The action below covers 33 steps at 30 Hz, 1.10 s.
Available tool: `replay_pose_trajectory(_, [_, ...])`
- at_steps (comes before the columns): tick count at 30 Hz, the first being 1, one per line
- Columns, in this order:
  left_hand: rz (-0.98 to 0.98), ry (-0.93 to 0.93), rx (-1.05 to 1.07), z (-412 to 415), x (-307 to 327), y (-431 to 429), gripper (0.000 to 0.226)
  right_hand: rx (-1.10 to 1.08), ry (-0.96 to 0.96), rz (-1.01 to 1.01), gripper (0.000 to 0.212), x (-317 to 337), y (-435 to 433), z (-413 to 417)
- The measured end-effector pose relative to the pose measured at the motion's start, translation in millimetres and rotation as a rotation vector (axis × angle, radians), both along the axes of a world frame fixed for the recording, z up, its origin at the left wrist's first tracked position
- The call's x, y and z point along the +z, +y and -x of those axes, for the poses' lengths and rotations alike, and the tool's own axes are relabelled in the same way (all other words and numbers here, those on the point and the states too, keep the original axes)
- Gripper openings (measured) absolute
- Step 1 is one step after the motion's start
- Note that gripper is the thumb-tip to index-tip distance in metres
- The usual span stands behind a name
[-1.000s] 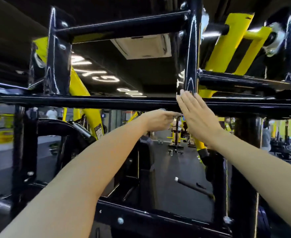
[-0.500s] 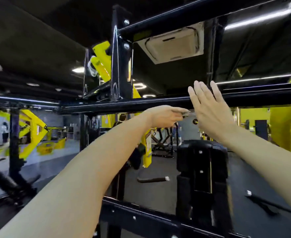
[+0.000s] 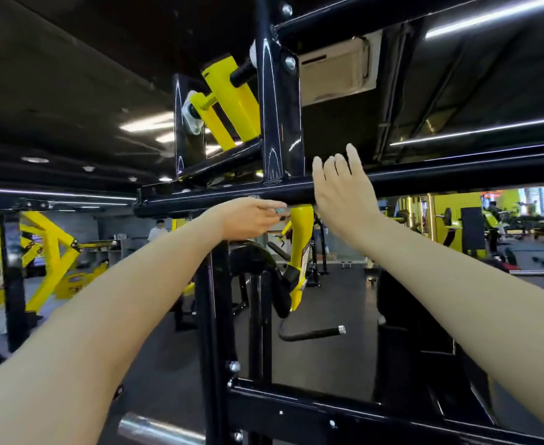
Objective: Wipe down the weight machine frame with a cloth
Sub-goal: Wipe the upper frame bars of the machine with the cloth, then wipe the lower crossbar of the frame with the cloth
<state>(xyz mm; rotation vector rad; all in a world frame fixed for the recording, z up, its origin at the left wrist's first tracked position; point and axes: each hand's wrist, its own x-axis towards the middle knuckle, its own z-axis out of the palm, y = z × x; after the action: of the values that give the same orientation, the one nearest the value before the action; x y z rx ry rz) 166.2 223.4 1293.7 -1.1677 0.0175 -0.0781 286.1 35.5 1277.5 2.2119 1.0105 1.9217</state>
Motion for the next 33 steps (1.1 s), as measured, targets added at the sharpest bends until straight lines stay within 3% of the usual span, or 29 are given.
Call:
replay_pose_trajectory(6, [0.157,-0.074,0.094,32,-1,15,0.034,-0.001,0.061,-0.044,0.015,-8,12,5])
replay_pose_trajectory(8, [0.159,-0.102,0.129,39,-1,21,0.037,-0.003,0.028,-0.05,0.019,-9,11,1])
replay_pose_trajectory(10, [0.144,-0.156,0.173,41,-11,20,0.038,-0.043,0.001,-0.041,0.038,-12,9,-5])
replay_pose_trajectory(12, [0.229,-0.332,0.206,35,-36,8,0.037,-0.065,-0.089,-0.014,0.051,-19,6,-8])
replay_pose_trajectory(14, [0.56,-0.658,0.148,25,-72,-14,0.039,0.005,-0.166,0.017,0.054,-39,0,-7])
replay_pose_trajectory(17, [1.424,-1.082,-0.223,9,-124,-39,0.046,0.241,-0.007,0.22,0.059,-101,0,-7])
replay_pose_trajectory(19, [2.191,-1.253,-0.451,3,-155,-52,0.051,0.465,0.392,0.369,0.055,-146,3,-8])
replay_pose_trajectory(21, [2.885,-1.376,-0.631,-1,-184,-69,0.047,0.74,0.933,0.29,0.059,-179,1,-12])
replay_pose_trajectory(22, [3.133,-1.413,-0.687,-1,-195,-76,0.044,0.836,1.169,0.21,0.062,-188,-3,-11])
replay_pose_trajectory(25, [3.448,-1.454,-0.787,1,-223,-97,0.04,1.035,1.838,0.129,0.057,-203,-16,-9])
replay_pose_trajectory(27, [3.566,-1.421,-0.839,1,-240,-110,0.037,1.128,2.1,0.038,0.037,-211,-21,-11])
replay_pose_trajectory(31, [3.795,-1.247,-0.921,1,-262,-130,0.033,1.192,2.139,-0.152,0.024,-232,-21,-23])
replay_pose_trajectory(33, [3.846,-1.273,-0.798,-1,-273,-138,0.03,1.149,2.076,-0.177,0.014,-244,-24,-27])
